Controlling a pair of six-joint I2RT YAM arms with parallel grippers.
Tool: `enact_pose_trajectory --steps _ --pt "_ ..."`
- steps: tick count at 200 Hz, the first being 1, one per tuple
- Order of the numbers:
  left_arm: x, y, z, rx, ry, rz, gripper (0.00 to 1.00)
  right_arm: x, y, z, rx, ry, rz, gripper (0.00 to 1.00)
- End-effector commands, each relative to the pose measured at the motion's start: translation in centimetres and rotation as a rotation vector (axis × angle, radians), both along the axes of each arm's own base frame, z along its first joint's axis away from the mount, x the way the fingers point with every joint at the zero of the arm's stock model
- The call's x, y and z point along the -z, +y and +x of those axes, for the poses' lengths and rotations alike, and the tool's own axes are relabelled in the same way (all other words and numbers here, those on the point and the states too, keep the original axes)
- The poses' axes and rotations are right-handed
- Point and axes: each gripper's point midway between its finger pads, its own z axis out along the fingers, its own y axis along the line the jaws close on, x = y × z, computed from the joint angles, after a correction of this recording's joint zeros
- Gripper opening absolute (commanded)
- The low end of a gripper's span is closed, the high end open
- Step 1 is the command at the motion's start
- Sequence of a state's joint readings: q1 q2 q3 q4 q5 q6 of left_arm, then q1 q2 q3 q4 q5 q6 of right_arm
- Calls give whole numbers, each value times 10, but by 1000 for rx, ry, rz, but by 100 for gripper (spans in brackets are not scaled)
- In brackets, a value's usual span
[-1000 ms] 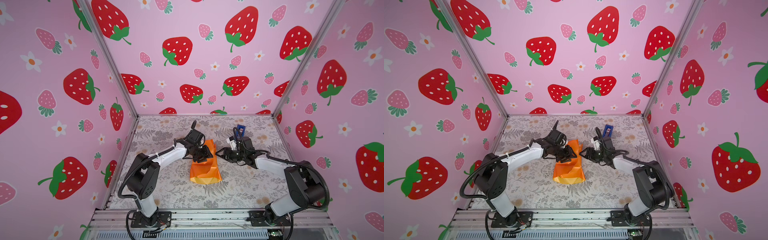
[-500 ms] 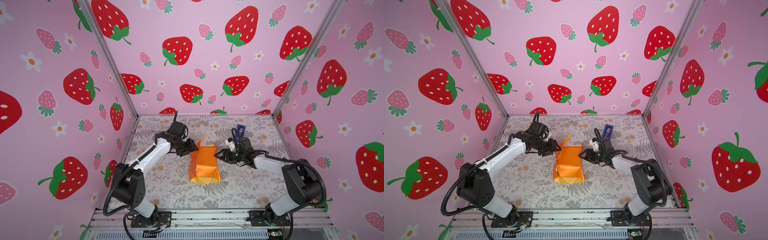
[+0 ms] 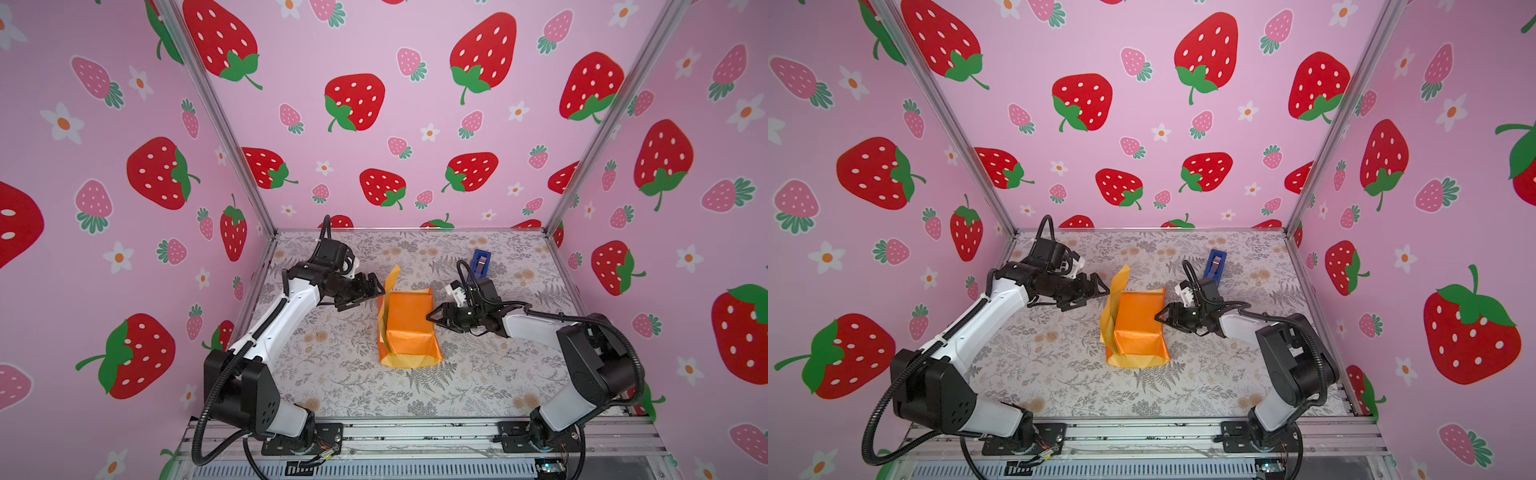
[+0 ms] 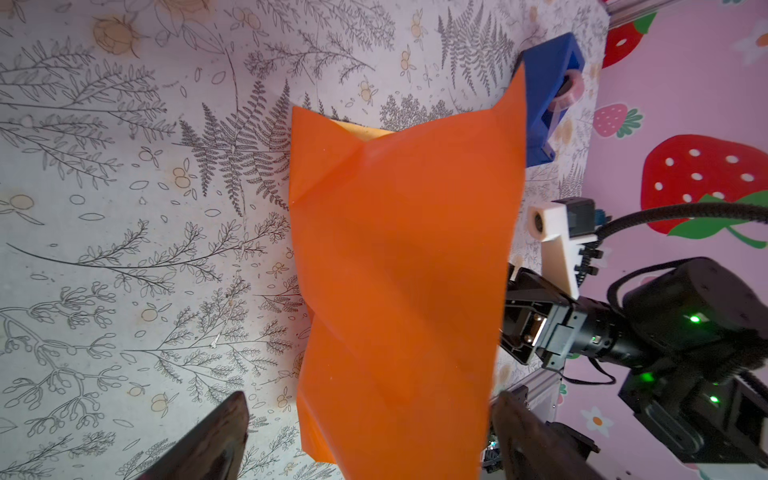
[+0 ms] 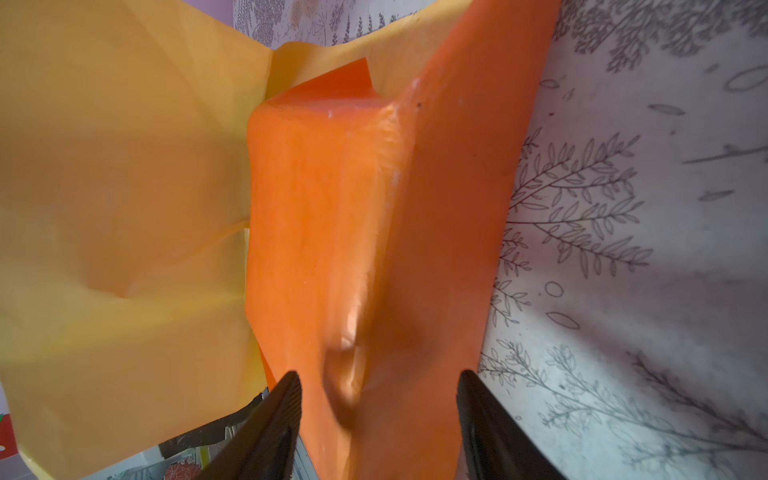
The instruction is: Wrap the gift box in paper
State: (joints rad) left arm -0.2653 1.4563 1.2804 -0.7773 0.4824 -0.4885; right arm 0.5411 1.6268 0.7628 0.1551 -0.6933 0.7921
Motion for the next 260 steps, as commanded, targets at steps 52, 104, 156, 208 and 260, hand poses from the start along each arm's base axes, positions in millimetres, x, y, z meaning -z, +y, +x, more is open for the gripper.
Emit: enact_pose_trajectory --steps 52,104,156,208,260 --pt "0 -6 -9 70 11 -36 87 -9 8 4 -20 -18 9 63" --pt "41 38 -14 6 93 188 49 -8 7 1 -24 -19 3 62" --pt "46 47 -20 15 95 207 17 -8 1 3 -8 -39 -39 60" --pt "56 56 -24 17 121 257 8 -63 -4 21 48 -198 -108 54" --pt "65 64 -25 10 135 257 2 -90 79 4 -122 -268 -108 19"
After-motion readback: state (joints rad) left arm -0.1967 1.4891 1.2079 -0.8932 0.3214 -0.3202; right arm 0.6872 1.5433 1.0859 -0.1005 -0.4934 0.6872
